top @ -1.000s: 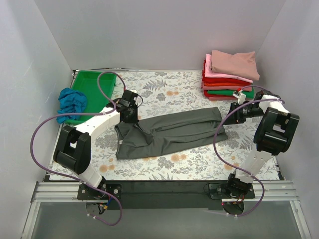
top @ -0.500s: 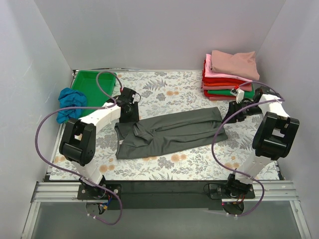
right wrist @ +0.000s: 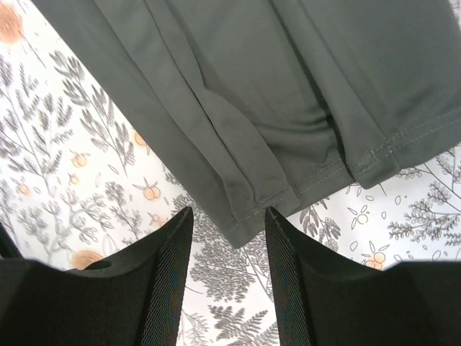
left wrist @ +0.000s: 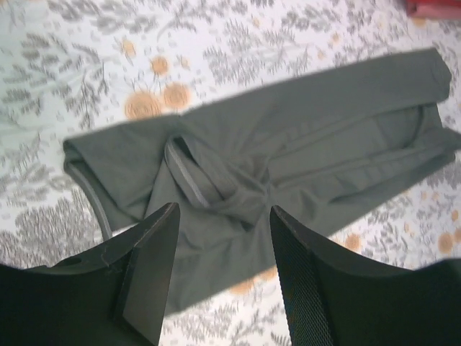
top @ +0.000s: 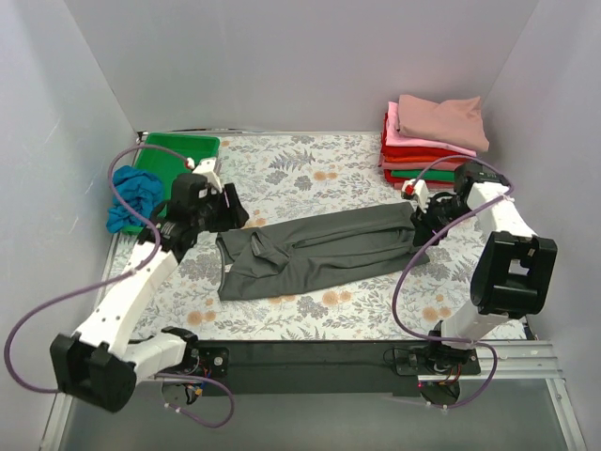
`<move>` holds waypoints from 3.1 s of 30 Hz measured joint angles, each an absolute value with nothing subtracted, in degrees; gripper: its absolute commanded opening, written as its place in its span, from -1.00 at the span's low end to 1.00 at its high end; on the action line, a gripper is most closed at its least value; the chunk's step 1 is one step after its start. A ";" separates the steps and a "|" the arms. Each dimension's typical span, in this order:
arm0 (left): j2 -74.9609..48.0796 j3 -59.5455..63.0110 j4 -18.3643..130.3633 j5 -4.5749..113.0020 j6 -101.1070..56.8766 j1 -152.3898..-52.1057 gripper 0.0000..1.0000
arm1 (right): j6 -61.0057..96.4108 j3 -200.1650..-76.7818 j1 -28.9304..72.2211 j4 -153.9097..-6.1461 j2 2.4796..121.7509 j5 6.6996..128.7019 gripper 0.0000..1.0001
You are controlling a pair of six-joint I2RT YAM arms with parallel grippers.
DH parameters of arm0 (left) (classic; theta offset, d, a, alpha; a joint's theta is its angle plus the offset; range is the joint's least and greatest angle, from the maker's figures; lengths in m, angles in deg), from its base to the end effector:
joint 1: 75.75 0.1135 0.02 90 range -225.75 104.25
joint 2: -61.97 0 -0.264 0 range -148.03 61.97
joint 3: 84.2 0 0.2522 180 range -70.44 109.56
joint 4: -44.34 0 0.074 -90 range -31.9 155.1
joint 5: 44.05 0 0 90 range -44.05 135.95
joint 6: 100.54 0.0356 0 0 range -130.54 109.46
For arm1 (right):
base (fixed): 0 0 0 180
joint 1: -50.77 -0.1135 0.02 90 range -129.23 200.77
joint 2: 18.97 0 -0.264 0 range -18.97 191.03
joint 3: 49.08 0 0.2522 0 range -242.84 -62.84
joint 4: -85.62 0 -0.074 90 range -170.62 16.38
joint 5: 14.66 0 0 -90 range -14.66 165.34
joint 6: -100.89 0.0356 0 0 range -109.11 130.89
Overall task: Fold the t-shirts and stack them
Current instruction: Fold the tshirt
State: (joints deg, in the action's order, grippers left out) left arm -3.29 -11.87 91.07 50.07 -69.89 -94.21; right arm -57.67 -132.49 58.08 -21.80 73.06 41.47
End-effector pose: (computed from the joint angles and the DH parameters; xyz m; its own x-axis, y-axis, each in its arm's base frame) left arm 0.2307 -0.0797 0.3144 -0.6255 -0.6958 -0.3530 -0.3331 0.6472 -0.6857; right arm 0.2947 -0.0178 0.2372 -0.3779 -0.7307 -0.5686 -0.9047 0.4220 0.0589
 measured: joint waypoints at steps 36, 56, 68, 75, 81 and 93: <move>18.18 -22.10 94.16 60.41 -77.19 -94.23 0.03 | -54.78 -143.79 46.91 -22.43 87.05 53.87 -0.90; 18.07 -26.25 92.58 64.72 -85.84 -94.23 0.03 | -35.74 -143.37 44.93 -33.07 81.92 59.77 -0.11; 16.27 -36.35 93.39 65.22 -95.42 -94.23 0.02 | -31.39 -127.66 61.71 -33.47 77.92 51.09 -0.09; 15.31 -38.78 92.80 64.15 -96.97 -94.23 0.01 | -29.32 -127.68 61.14 -34.34 82.53 48.62 -0.11; 15.55 -38.91 92.74 63.54 -97.56 -94.23 0.01 | -28.25 -127.66 61.14 -35.02 83.51 49.17 -0.13; 15.57 -38.91 92.63 63.27 -97.89 -94.23 -0.01 | -27.88 -127.63 61.14 -36.35 82.64 51.68 -0.15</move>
State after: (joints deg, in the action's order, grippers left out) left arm 15.57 -38.91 92.63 63.27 -97.89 -94.23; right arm -27.88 -127.63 61.14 -36.35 82.64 51.68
